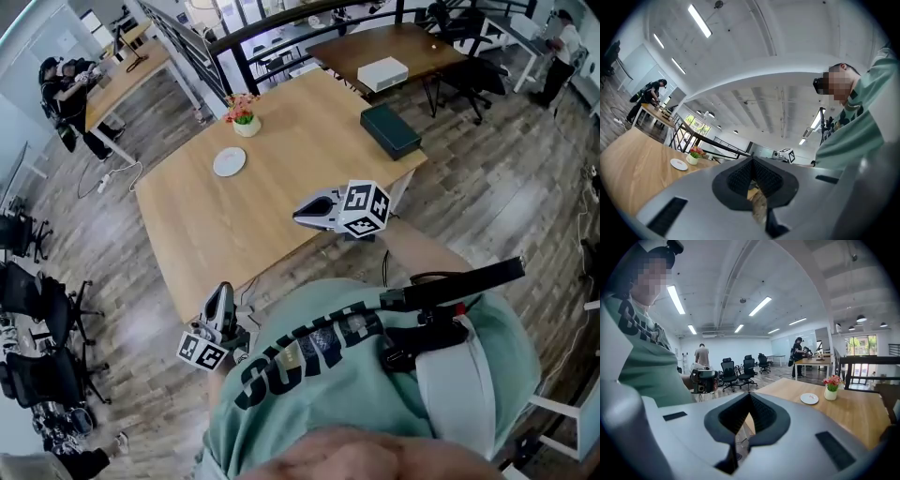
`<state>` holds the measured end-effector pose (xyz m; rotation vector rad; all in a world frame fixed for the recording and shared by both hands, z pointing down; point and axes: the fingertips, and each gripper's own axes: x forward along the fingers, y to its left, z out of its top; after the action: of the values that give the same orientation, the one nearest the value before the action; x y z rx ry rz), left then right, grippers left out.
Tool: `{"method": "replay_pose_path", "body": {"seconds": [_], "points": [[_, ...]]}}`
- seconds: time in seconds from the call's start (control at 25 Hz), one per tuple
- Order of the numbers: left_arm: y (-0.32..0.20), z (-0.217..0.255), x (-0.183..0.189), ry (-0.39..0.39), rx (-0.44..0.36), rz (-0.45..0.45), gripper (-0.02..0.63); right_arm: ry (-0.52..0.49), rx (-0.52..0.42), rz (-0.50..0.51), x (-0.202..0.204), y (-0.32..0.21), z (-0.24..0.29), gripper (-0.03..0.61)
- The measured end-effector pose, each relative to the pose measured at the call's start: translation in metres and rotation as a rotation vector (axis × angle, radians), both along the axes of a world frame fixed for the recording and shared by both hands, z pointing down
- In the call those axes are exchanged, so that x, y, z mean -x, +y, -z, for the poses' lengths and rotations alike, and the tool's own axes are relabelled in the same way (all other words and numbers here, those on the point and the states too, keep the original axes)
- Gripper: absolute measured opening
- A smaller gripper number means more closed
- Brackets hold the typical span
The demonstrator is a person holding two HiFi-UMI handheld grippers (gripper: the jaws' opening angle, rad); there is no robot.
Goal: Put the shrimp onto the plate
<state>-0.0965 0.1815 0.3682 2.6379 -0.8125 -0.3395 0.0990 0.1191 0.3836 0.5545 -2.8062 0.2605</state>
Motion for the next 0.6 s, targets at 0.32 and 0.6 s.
{"method": "replay_pose_path", "body": {"seconds": [0.32,0.6], "points": [[0.02,-0.005,-0.109,-0.028,0.049,-0.042,-0.003,-0.038,0.052,0.007,-0.089,0.022,-0.035,0.008],[0.022,-0.004,-0.103,-0.028,0.03,-0.041,-0.005,-0.055,0.048,-0.003,-0.086,0.033,-0.032,0.008]]}}
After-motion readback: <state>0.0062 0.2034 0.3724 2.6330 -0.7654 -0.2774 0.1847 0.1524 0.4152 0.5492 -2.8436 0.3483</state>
